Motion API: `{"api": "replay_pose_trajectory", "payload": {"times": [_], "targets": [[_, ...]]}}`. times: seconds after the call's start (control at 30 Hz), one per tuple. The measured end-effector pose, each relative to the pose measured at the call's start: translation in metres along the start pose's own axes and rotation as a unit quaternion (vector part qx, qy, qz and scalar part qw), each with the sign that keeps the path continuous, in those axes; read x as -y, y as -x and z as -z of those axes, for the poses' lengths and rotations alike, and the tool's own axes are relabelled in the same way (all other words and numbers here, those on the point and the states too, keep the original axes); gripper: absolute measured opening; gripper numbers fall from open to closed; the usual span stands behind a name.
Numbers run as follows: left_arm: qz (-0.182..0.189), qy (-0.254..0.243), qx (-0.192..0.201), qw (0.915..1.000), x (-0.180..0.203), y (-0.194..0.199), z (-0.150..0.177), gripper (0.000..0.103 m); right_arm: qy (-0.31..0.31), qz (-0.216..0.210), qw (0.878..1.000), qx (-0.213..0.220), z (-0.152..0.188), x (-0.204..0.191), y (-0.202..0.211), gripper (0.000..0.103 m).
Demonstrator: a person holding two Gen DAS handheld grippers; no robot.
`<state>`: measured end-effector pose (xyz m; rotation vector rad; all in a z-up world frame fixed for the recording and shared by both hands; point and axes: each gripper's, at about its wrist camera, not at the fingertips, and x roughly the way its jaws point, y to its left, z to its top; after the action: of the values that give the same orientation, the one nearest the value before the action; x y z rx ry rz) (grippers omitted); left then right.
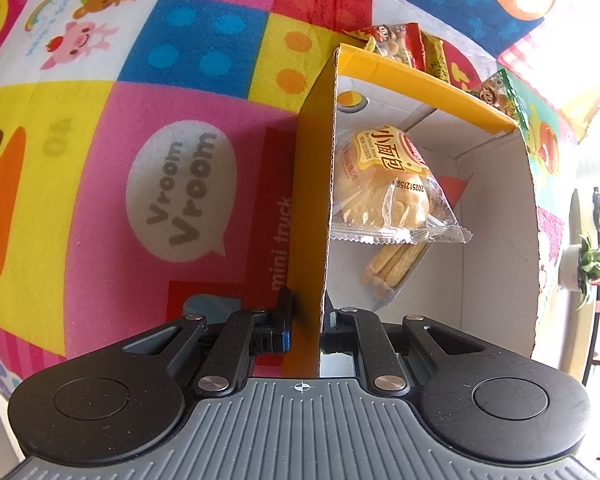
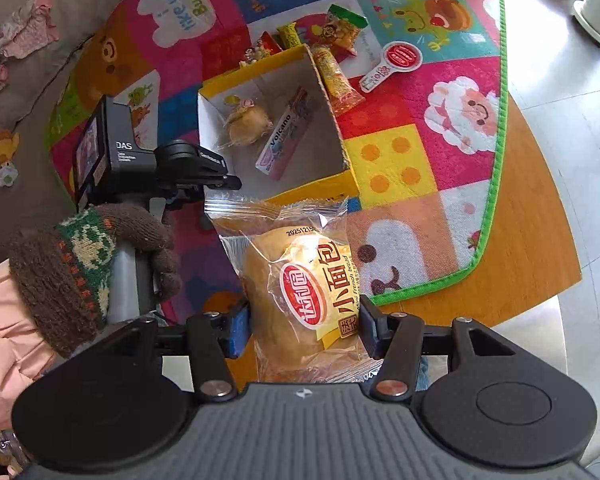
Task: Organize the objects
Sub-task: 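Carry the second bun into the box and release it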
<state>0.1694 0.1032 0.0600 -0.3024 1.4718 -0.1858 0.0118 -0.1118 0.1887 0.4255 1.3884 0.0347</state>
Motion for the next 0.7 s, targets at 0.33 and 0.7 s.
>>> {"api": "replay_pose_trajectory", "payload": {"times": [0.33, 0.7], "targets": [[0.006, 0.019, -0.001, 0.9998, -0.003, -0.003, -0.001, 0.014, -0.022, -0.052, 0.997, 0.056, -0.063, -0.022, 0.000, 0.053], [-0.011, 0.052, -0.005, 0.9986, -0.006, -0.002, 0.003, 0.015, 0.014, 0.019, 0.997, 0.067, -0.085, 0.025, -0.008, 0.067]]}}
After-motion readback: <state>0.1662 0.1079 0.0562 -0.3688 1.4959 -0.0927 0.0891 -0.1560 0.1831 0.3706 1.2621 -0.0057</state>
